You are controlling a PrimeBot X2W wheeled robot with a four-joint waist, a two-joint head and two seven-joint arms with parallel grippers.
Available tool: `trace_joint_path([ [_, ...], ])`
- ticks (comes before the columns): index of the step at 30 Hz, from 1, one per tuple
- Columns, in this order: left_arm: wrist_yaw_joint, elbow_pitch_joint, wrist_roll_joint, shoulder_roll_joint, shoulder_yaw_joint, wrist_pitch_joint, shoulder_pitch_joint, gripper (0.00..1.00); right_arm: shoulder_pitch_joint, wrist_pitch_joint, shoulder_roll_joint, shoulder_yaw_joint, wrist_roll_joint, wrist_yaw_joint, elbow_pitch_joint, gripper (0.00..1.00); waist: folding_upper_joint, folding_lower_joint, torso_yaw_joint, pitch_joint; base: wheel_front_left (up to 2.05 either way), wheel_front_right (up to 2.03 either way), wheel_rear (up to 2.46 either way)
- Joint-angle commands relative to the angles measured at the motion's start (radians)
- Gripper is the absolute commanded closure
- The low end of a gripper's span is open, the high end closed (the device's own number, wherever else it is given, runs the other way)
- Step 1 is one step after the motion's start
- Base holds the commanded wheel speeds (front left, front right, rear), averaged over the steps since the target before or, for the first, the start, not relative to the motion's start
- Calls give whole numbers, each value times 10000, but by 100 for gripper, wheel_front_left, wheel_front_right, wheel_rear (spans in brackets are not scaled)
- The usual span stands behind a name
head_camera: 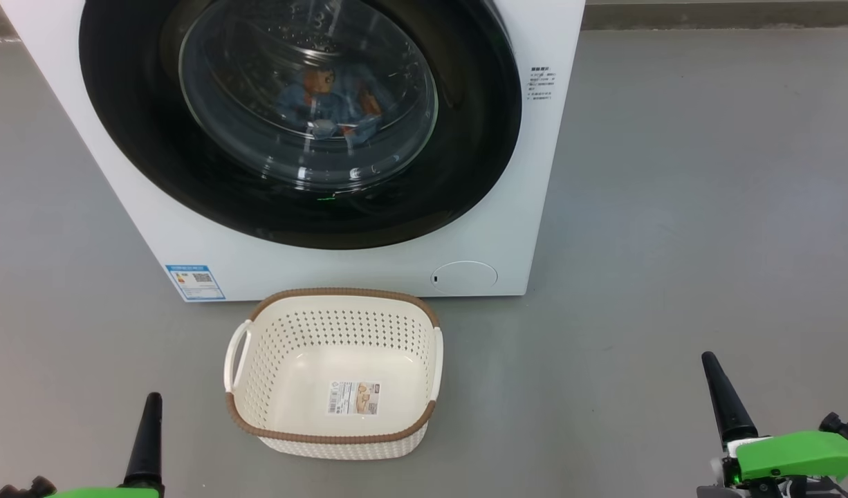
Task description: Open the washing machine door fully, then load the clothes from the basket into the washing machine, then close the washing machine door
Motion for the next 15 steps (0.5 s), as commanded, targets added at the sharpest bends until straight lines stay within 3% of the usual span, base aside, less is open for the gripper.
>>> trace_joint_path([
  [1,-25,-139,-277,97,333,79,-436,100,-386,100,-49,66,369,-8,-230,100,0,-1,0,-9,0,0,0],
  [15,-29,75,-1609,44,550,460,-605,100,-412,510,128,-117,1685,-11,-190,100,0,-1,-1,-87,0,0,0],
])
